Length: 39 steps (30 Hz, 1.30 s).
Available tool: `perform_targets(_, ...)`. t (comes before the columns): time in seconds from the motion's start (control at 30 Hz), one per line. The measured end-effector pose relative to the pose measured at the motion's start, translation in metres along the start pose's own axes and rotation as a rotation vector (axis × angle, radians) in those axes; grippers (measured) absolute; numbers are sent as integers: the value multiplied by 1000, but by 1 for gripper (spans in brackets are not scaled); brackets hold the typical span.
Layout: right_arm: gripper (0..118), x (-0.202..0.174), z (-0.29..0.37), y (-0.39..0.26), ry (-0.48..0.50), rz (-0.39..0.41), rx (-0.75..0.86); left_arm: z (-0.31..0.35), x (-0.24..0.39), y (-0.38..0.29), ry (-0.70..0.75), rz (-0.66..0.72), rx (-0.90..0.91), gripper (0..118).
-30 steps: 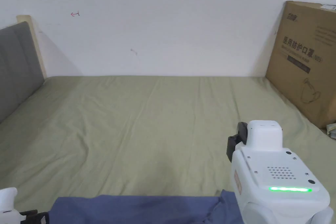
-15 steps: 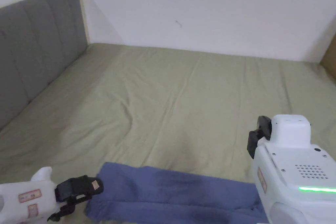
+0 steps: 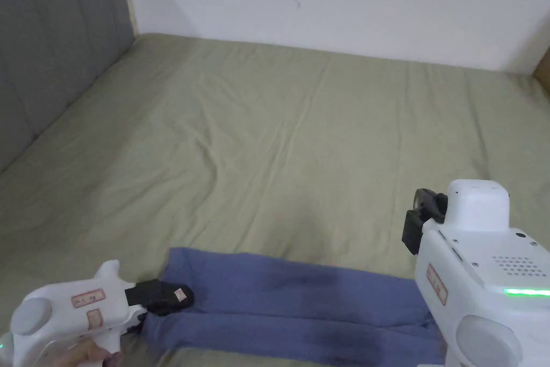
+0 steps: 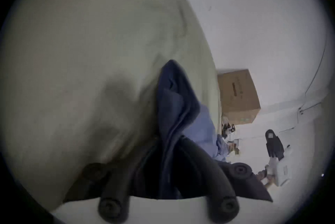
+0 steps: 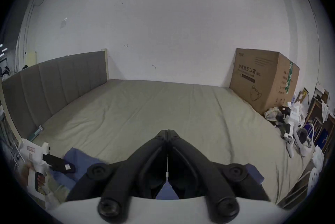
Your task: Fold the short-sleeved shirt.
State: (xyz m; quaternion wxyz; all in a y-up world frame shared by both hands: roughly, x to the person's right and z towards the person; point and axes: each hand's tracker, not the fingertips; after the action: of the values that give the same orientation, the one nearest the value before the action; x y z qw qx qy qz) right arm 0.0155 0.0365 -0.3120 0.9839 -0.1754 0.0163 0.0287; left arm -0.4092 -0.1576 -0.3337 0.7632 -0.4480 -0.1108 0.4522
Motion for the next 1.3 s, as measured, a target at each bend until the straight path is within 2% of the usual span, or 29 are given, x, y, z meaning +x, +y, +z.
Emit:
perform_targets(0.03,1,3,0,0,-2,-3,-4,3,-7,-1,-135,32,9,8)
perform_targets(0.07,1,5,1,0,-8,-5,-7,11,-10,0,-207,133,63,8)
perform_targets(0.1,1,8,4,1,-11,-9,-5,14,-12,0,-216,181,66,8)
perform_targets(0.13,1,12,6,0,-9,-14,1,16,-12,1,-201,139,49,8)
perform_targets(0.2,1,16,7,1,-11,-11,-4,19,0,1,-66,1,12,8)
perform_targets(0.27,1,19,7,1,-19,-6,-10,28,10,8,-91,-1,4,8)
perform_targets(0.37,1,25,7,1,0,-74,-20,42,26,15,-11,-132,17,8)
perform_targets(0.63,1,37,9,-11,-9,-82,-39,70,24,28,101,-117,38,8)
perform_targets(0.83,1,47,13,-15,-10,-106,-58,62,81,14,279,-248,62,8)
perform_targets(1.07,1,65,22,-14,-26,-110,-42,48,188,-23,152,-444,70,8)
perform_targets(1.13,1,71,23,-14,-23,-134,-46,29,214,-39,131,-498,27,8)
perform_targets(1.3,1,89,29,-18,-49,-150,-44,-41,255,-78,66,-534,-93,8)
